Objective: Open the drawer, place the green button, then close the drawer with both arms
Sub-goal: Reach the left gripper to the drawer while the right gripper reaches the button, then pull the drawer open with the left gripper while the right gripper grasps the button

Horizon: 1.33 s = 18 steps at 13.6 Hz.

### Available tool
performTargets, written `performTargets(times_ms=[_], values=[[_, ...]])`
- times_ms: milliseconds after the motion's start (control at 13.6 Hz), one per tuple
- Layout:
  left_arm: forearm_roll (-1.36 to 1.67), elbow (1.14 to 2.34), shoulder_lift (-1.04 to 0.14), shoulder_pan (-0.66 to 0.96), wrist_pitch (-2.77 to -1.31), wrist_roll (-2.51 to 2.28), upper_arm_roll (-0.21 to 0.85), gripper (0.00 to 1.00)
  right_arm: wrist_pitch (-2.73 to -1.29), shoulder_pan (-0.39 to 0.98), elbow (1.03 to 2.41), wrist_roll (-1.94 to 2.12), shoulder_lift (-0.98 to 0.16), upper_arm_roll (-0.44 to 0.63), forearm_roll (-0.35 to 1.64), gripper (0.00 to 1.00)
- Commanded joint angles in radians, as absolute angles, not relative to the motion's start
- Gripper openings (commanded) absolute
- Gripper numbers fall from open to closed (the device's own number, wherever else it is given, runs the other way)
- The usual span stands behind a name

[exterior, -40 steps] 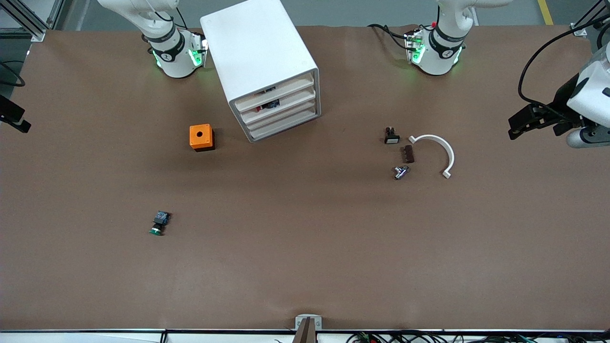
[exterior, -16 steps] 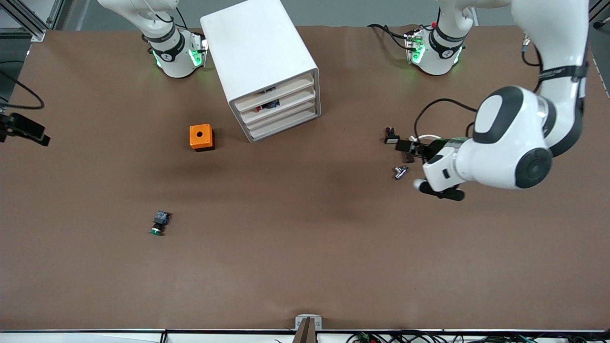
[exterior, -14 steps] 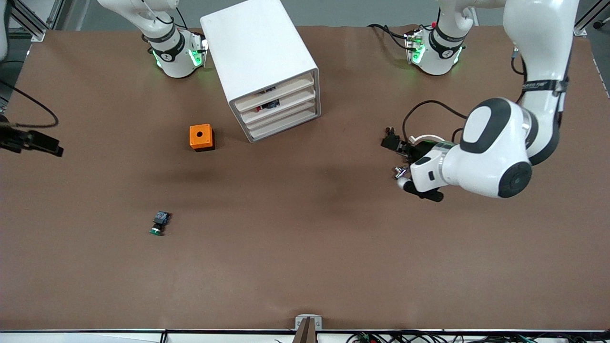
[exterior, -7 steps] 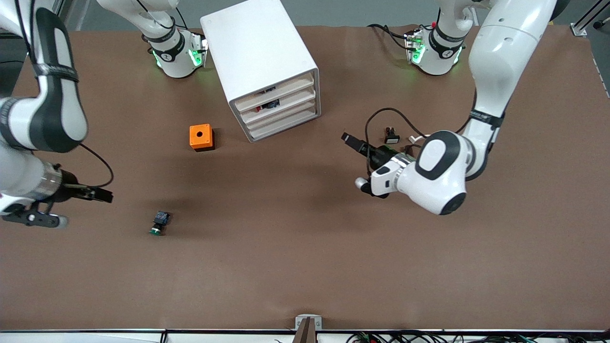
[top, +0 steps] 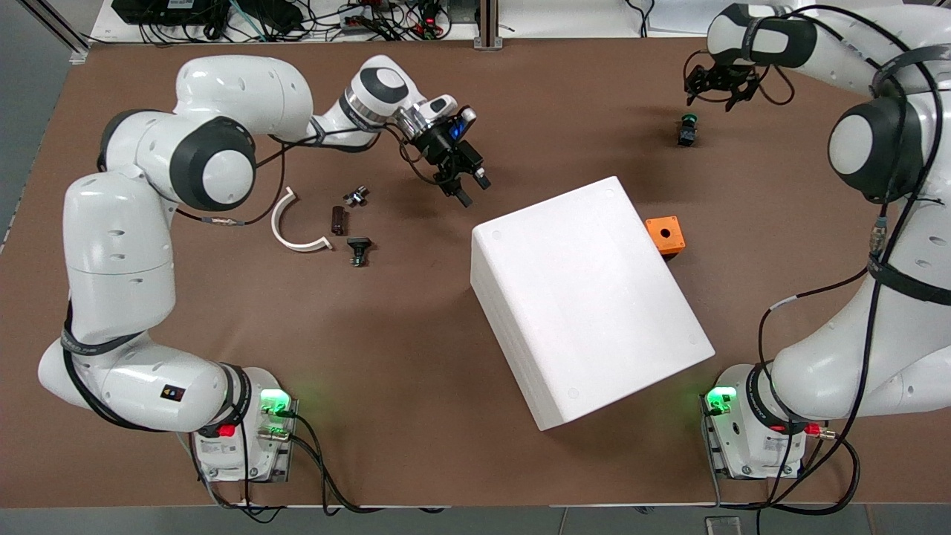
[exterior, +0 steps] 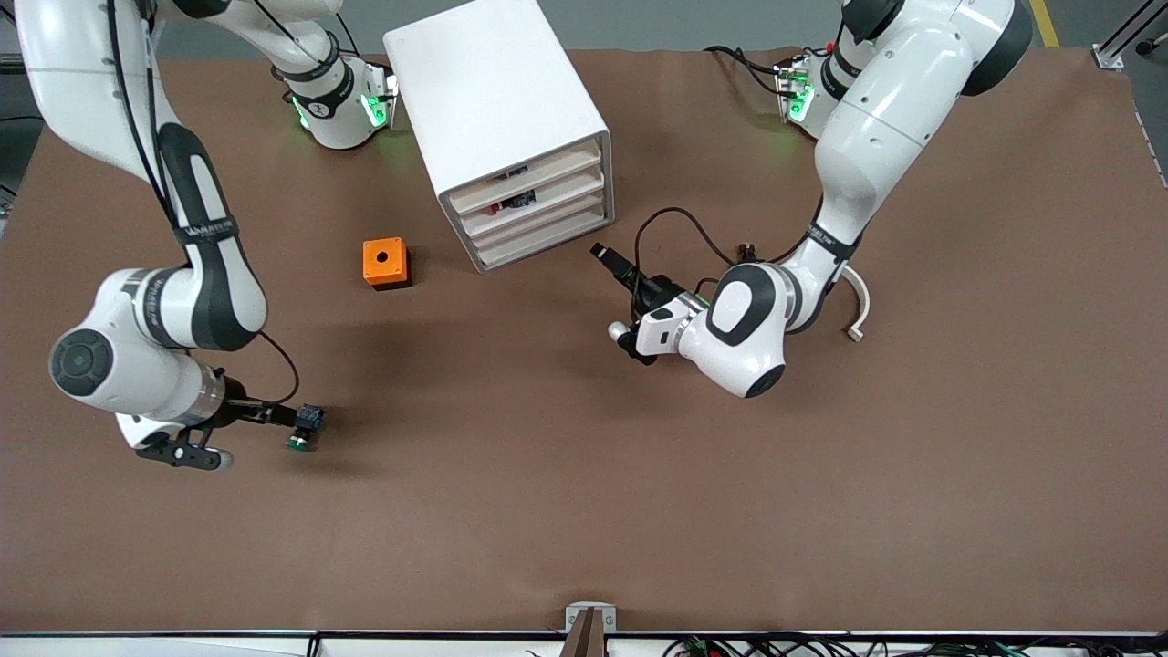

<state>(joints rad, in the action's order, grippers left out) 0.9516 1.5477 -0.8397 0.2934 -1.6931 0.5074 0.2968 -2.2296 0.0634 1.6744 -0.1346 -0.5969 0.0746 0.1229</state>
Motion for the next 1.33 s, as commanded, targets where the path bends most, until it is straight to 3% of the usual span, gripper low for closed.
performTargets(times_ms=[0,221,295,589,958,1105,1253], values=[[1.046,1.572,-0.851,0.334,-1.732,0.607,0.301,1.00,-2.278,0.064,1.663,-0.144,-0.643,0.077,0.161,1.00],[1.155,1.606,-0.867,0.411,-1.828,0.725,0.301,1.00,-2.327,0.063,1.664,-0.146,-0.687,0.077,0.161,1.00],[1.179,1.605,-0.888,0.423,-1.839,0.806,0.301,0.93,-2.327,0.063,1.663,-0.153,-0.693,0.077,0.163,1.00],[1.204,1.609,-0.910,0.448,-1.850,0.870,0.301,0.87,-2.327,0.084,1.666,-0.252,-0.706,0.077,0.163,1.00],[1.265,1.641,-0.911,0.486,-1.851,0.928,0.301,0.70,-2.325,0.084,1.683,-0.250,-0.716,0.078,0.155,0.98],[1.295,1.652,-0.911,0.498,-1.858,0.956,0.301,0.65,-2.322,0.084,1.683,-0.249,-0.719,0.078,0.152,0.78],[1.302,1.657,-0.911,0.508,-1.859,0.960,0.301,0.56,-2.321,0.083,1.683,-0.249,-0.719,0.078,0.152,0.50]])
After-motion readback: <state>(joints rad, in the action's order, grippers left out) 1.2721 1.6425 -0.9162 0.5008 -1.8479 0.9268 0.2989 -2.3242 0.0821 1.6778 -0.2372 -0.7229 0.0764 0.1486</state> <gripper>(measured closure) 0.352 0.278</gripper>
